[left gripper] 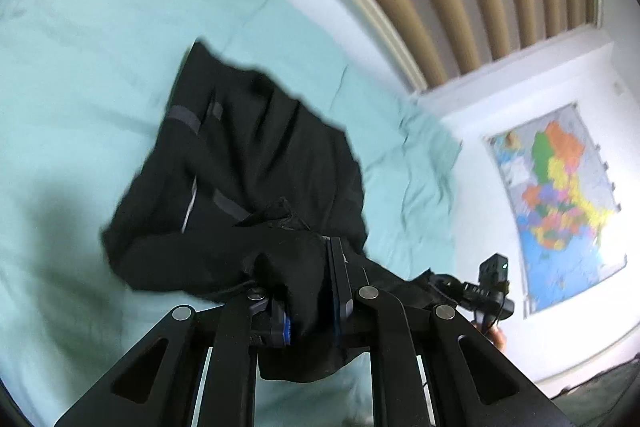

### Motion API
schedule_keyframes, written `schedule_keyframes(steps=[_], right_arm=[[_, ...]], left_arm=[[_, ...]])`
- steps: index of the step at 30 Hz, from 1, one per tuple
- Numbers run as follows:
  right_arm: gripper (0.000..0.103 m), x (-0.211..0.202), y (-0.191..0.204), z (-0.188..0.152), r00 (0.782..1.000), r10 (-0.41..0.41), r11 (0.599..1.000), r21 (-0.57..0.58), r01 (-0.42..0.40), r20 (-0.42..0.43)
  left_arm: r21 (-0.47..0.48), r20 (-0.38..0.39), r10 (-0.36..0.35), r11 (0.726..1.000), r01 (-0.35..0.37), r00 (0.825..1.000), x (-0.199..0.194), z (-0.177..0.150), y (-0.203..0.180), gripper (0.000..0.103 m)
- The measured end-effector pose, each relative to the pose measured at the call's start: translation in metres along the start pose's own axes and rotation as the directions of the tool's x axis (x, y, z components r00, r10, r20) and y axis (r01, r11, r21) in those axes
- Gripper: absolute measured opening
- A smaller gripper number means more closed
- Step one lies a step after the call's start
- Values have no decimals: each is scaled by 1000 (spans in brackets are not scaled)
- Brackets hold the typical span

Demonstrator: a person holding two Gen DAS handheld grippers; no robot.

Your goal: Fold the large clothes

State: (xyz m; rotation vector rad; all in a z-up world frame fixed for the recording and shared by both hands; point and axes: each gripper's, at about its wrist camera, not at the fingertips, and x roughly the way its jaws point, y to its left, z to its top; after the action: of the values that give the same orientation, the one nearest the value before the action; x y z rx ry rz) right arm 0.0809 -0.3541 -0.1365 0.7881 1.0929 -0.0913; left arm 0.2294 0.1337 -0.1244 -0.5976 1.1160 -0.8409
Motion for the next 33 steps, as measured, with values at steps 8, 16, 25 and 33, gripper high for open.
schedule_keyframes(steps=[8,16,25,33], right_arm=[[16,24,24,138,996,-8,1000,-7,8,91],[23,122,17,235,993,-112,992,57,110,44],[26,250,-16,258,982,-142,976,147,160,-120],[30,237,-18,263,986,-105,984,133,122,-129]], left_arm=[[29,76,55,998,-57,996,51,122,2,14],[-30,21,204,979,-203,979,155,209,47,15],[-147,-139,270,946,-290,953,242,203,129,16],[-51,-172,289,952,-302,942,226,212,110,17]])
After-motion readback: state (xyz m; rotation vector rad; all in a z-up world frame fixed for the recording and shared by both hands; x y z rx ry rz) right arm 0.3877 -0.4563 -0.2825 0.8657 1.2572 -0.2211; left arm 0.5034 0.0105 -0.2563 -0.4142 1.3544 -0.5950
